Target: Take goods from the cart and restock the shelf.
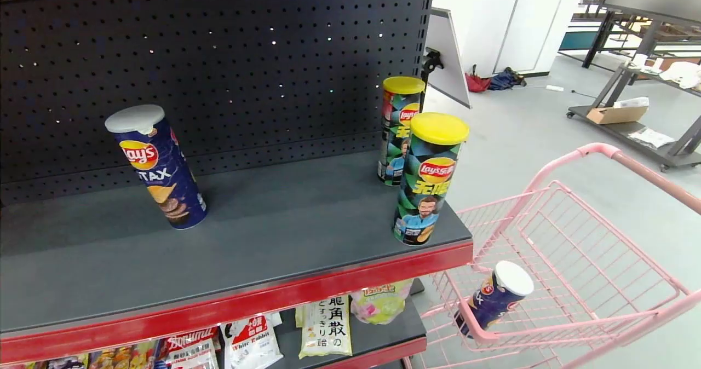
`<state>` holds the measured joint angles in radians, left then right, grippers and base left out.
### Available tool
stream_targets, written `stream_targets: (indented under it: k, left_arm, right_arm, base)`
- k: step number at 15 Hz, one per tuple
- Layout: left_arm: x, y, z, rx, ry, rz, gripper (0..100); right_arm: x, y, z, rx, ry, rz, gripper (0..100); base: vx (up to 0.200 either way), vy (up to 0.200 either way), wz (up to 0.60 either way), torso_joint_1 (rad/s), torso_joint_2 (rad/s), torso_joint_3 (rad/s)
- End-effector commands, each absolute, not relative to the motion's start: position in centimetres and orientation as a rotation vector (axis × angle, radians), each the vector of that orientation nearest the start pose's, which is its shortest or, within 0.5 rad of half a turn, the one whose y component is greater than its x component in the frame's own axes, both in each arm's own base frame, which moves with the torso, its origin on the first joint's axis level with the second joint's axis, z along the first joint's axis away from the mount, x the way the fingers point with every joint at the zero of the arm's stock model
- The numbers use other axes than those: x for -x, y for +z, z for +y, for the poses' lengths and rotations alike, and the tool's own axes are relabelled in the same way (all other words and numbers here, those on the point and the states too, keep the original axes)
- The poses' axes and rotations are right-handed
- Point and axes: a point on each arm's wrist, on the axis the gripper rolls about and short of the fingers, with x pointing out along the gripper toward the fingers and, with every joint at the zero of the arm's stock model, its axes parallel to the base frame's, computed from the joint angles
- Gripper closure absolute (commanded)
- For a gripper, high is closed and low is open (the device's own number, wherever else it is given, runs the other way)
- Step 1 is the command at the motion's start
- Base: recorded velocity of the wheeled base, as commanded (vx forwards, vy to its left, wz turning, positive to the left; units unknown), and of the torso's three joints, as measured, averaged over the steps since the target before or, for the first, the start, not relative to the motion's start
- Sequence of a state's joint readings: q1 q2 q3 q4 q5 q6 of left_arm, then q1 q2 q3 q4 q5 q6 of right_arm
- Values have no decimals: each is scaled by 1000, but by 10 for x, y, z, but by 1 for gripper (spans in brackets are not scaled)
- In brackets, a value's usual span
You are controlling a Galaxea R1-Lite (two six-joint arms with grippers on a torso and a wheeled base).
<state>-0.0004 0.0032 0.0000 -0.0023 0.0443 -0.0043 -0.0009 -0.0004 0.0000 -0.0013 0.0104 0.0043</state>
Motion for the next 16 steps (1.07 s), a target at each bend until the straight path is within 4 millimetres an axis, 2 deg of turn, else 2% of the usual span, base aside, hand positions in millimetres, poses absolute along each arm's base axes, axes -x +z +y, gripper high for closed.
stream_targets:
  k: [1, 11, 12, 16]
  left_arm:
    - [22, 76, 1, 5, 44, 1, 0]
    - [22, 76, 1, 5, 44, 3, 0]
    - [22, 76, 1, 5, 44, 1, 0]
    - [22, 76, 1, 5, 44, 1, 0]
  right_arm:
    - [23, 76, 0, -5, 11, -2, 0]
    - [23, 76, 0, -5, 11, -2, 0]
    - [23, 76, 0, -6, 11, -2, 0]
    - [23, 76, 0, -5, 11, -2, 0]
  base:
    - [0, 0, 0, 0, 0, 0]
    - [0, 0, 0, 0, 0, 0]
    - [0, 0, -600, -2, 2, 2]
    - [0, 0, 0, 0, 0, 0]
